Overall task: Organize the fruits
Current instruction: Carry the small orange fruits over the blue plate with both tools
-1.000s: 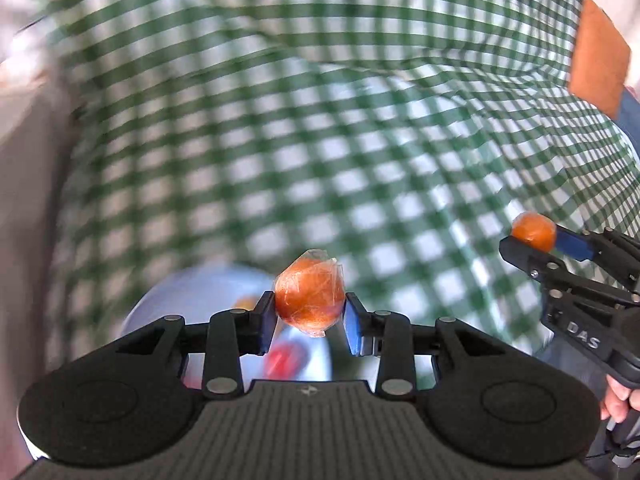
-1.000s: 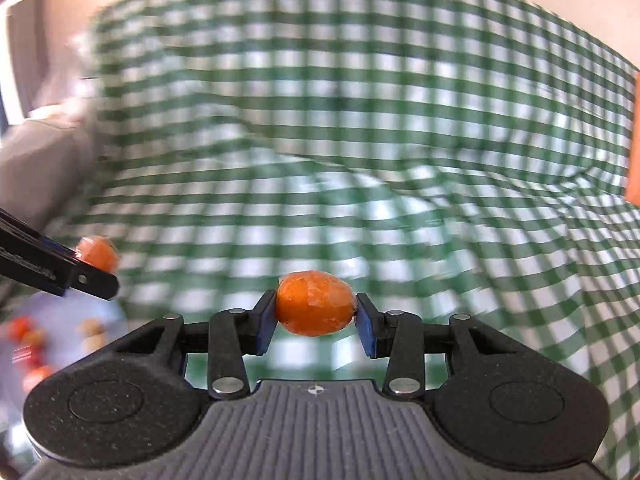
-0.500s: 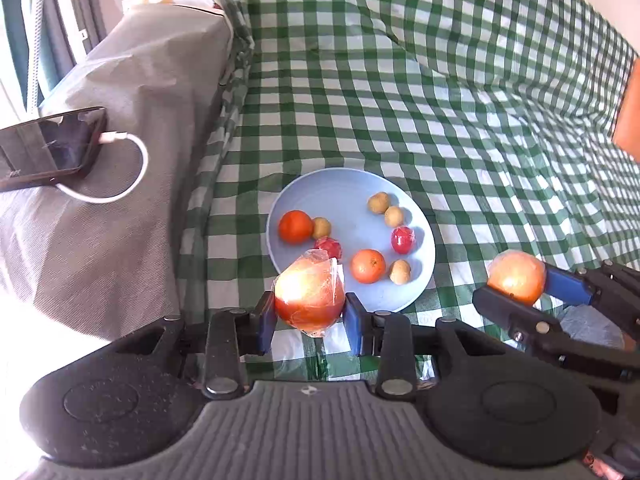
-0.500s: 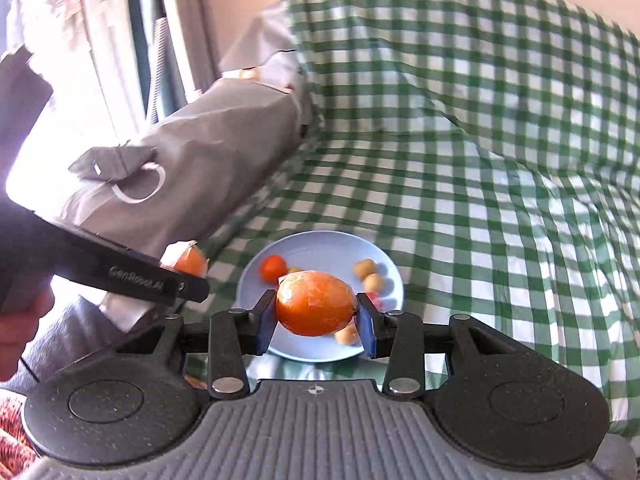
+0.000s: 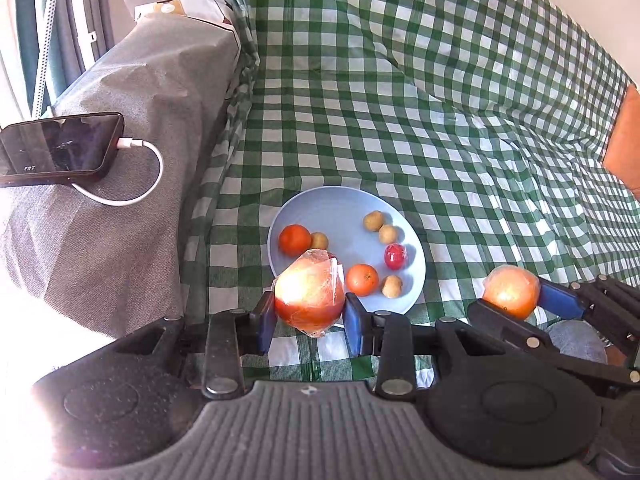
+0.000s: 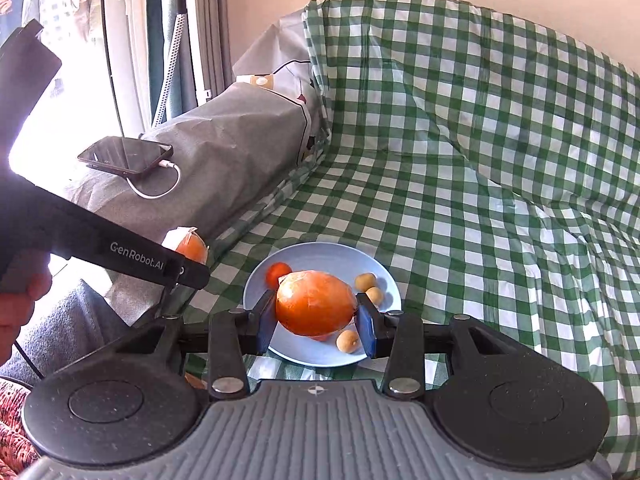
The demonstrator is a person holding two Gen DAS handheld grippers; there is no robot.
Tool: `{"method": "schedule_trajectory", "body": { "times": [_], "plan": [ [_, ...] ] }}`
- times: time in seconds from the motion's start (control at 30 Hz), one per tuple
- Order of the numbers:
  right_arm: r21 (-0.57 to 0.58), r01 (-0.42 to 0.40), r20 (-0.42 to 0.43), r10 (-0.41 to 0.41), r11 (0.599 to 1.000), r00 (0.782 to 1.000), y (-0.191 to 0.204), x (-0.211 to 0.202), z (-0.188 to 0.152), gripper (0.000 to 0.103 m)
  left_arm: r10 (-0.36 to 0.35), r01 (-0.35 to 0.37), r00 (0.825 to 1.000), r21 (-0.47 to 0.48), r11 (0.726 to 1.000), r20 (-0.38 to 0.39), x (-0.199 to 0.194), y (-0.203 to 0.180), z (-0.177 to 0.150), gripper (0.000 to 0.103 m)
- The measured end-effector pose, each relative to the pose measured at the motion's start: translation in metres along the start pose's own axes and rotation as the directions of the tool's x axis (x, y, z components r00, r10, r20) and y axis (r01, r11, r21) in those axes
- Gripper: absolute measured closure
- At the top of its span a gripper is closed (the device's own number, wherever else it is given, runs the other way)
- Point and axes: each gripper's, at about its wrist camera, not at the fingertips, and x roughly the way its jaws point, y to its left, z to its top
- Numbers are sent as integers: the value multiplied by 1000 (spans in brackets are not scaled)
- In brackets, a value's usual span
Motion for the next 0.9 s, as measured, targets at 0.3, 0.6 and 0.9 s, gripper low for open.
{"method": "schedule_trajectory", "body": {
  "times": [0.3, 0.6, 0.9],
  "plan": [
    [15, 0, -19, 1, 1000, 1000, -8, 8, -2, 60, 13, -13, 1000, 5, 1000, -14, 12, -4, 5, 64],
    [39, 15, -51, -13, 999, 999, -18, 38, 4, 60, 16, -16, 999, 10, 1000, -33, 42, -6, 25, 64],
    [50, 23, -97, -18, 998, 995, -31, 83, 8, 60, 21, -19, 997, 23, 1000, -78, 80, -7, 39, 64]
  ]
}}
